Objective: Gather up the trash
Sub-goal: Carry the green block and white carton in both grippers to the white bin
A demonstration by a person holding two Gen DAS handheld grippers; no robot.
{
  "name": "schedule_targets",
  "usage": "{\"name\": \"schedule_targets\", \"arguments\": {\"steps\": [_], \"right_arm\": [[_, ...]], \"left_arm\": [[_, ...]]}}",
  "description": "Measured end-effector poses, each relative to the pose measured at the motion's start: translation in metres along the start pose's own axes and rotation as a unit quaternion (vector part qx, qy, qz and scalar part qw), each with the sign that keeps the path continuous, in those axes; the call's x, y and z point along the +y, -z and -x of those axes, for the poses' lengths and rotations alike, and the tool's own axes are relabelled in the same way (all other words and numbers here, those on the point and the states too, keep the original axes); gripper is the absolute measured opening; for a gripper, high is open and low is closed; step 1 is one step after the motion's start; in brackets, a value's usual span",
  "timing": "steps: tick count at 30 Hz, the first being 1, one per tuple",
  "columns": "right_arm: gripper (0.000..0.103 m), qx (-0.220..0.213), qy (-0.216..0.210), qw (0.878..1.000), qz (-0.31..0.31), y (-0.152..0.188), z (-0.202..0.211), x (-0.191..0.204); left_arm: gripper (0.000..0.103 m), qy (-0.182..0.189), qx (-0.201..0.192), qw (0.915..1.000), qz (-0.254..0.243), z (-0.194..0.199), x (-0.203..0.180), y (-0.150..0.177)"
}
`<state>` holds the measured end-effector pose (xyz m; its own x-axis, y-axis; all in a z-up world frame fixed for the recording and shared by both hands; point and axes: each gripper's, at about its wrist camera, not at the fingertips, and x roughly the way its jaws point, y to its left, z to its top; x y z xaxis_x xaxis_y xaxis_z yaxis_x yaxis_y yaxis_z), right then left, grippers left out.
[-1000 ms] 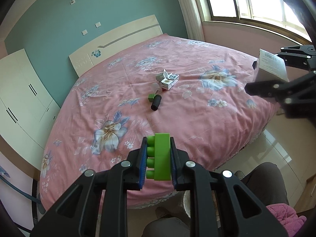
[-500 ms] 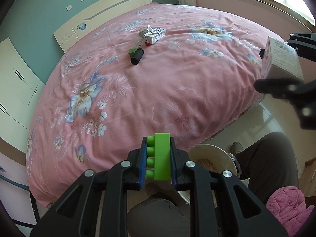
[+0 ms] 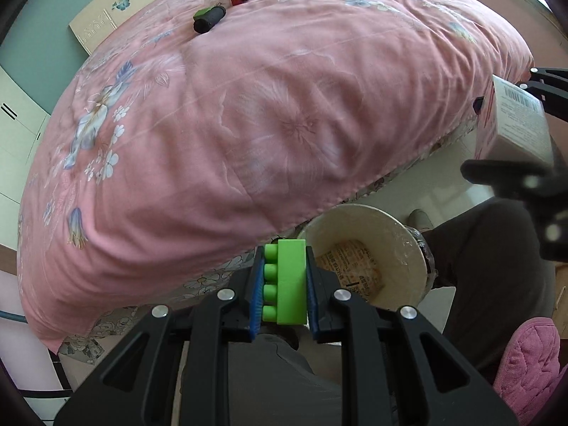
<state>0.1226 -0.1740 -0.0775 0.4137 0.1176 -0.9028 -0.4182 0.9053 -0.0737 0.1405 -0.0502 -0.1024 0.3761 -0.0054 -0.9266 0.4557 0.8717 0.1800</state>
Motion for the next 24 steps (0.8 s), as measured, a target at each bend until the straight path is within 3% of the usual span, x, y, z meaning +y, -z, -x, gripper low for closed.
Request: {"name": "schedule_targets", "arguments": {"steps": [14,24], "right_arm": [[0.057,0.074,-0.036,0.997,0.005,0.036,-0.083,0.029],[0.057,0.138,-0.075,0.987,-0.018,0.053,-0.141,0.038]], "left_arm": [[0.023,0.030,0.082,0.9961,0.014,-0.079,-0.012,0.018],[0.023,0.066,0.139,0.9865,0.057,-0.139,-0.013,0.028]]}}
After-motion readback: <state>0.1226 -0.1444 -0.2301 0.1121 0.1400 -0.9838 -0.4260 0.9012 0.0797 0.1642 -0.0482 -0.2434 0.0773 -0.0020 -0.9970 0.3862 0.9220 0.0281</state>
